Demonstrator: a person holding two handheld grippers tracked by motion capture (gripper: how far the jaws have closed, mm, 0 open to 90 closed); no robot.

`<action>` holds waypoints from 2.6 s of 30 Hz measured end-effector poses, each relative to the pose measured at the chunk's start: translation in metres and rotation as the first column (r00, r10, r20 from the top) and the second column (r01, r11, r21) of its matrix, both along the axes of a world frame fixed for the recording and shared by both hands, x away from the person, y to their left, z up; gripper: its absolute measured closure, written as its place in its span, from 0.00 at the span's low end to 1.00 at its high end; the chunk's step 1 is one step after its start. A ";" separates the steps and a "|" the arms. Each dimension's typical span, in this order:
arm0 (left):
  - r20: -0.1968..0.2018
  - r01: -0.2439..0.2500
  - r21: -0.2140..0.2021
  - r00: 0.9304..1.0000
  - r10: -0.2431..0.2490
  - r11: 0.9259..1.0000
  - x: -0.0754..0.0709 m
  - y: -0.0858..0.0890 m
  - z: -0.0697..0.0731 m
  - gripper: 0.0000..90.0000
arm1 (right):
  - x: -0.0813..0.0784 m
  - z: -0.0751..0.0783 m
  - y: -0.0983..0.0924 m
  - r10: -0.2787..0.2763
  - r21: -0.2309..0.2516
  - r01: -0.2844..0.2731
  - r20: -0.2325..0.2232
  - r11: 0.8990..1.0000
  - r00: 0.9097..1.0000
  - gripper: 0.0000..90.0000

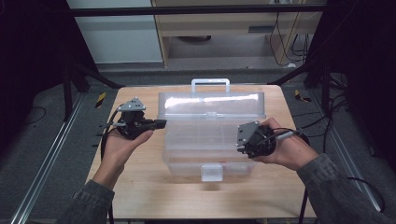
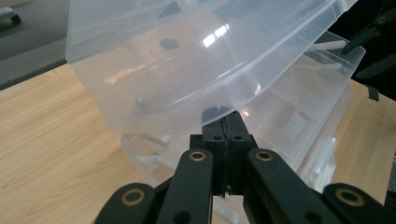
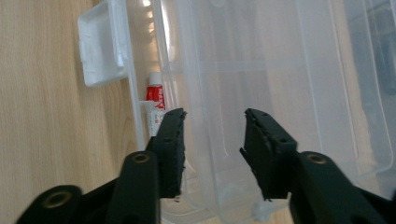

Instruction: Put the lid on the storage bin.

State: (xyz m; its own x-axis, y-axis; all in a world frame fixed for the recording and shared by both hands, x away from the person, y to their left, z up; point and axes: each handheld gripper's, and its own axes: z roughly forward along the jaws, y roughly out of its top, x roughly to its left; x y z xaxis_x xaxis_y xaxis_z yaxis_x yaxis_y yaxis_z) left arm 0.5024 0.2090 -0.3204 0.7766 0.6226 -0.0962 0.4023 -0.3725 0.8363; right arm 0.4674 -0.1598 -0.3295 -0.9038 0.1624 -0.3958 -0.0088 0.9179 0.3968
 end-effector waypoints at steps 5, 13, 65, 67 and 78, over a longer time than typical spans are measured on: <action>-0.008 0.004 -0.002 1.000 -0.004 1.000 -0.005 0.002 -0.007 1.00 | -0.013 -0.006 -0.015 -0.073 0.080 0.071 0.024 0.994 0.997 0.51; -0.017 0.010 -0.002 1.000 -0.010 1.000 -0.012 0.002 -0.017 1.00 | -0.027 -0.014 -0.036 -0.158 0.142 0.155 0.012 0.978 0.987 0.42; -0.006 -0.009 0.072 1.000 0.010 0.997 -0.036 0.020 -0.056 1.00 | -0.043 -0.035 -0.089 -0.315 0.153 0.310 0.010 0.938 0.949 0.28; -0.010 -0.009 0.071 1.000 0.010 0.997 -0.037 0.021 -0.057 1.00 | -0.043 -0.036 -0.090 -0.318 0.151 0.313 0.006 0.938 0.948 0.28; -0.011 -0.007 0.081 1.000 0.008 0.997 -0.038 0.021 -0.060 1.00 | -0.042 -0.040 -0.090 -0.320 0.146 0.316 0.002 0.938 0.948 0.28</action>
State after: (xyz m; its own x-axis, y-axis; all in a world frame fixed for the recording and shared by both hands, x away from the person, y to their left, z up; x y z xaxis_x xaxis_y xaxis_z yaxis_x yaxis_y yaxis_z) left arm 0.4640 0.2300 -0.3800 0.7708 0.6349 -0.0537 0.4146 -0.4357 0.7989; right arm 0.4255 -0.2497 -0.3698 -0.7860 0.4956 -0.3696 0.2624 0.8087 0.5264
